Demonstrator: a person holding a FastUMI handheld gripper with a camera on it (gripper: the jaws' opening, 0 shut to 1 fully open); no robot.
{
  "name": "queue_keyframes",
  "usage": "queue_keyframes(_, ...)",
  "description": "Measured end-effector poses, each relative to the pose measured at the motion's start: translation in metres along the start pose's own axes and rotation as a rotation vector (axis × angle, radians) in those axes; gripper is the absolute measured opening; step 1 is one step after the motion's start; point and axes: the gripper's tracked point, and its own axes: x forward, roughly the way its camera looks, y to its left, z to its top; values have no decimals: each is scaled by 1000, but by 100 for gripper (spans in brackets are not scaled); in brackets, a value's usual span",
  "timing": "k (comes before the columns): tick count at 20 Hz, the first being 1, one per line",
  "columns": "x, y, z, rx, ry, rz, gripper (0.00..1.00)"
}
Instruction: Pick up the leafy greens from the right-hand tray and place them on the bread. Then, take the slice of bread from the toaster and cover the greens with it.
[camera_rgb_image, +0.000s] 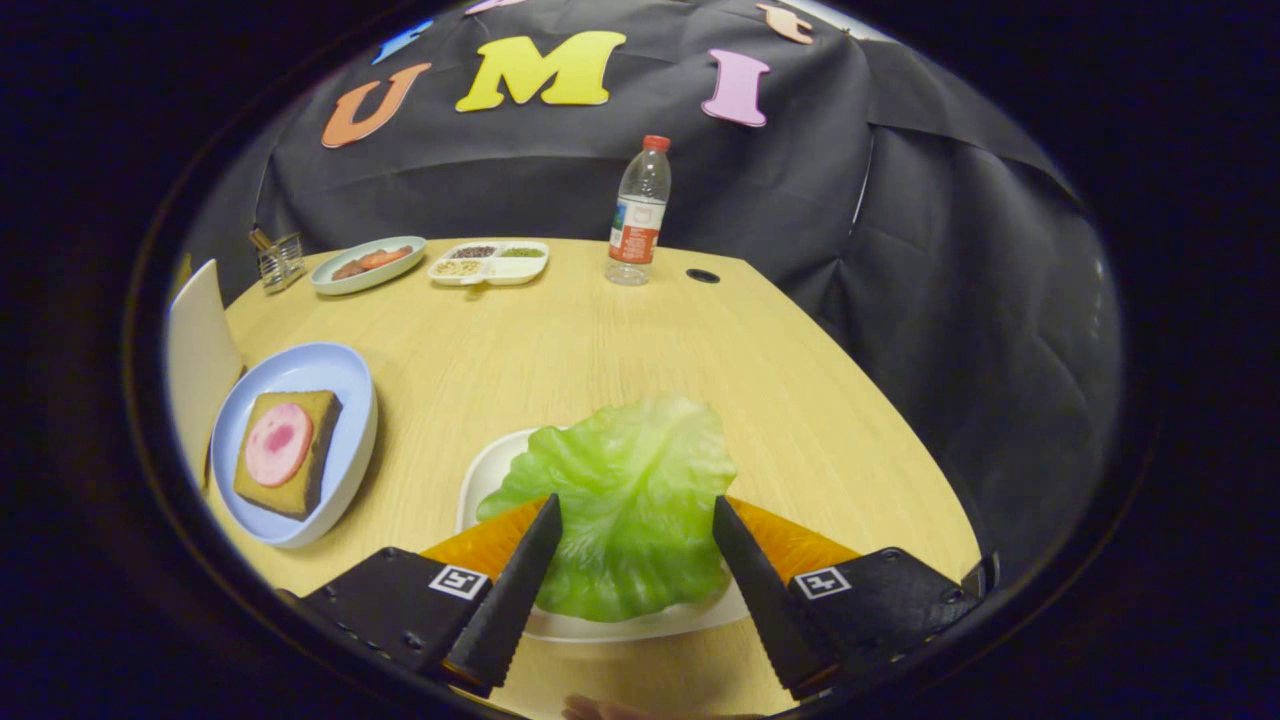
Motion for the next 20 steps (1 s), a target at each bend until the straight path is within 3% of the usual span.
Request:
queue_keyframes(3, 1, 1, -2, 40, 12, 35, 95)
queue_keyframes(5, 3, 10, -6, 135, 37, 115, 83)
queue_keyframes(7, 4, 8, -7, 170, 41, 135, 71)
queue_keyframes(11, 3, 9, -7, 183, 40, 118, 65)
queue_keyframes(12, 3, 9, -5, 183, 41, 106, 43)
queue_keyframes(14, 3, 19, -6, 173, 54, 125, 42)
queue_keyframes(16, 2, 18, -5, 172, 58, 94, 5)
queue_keyframes(20, -7, 18, -2, 162, 62, 54, 1)
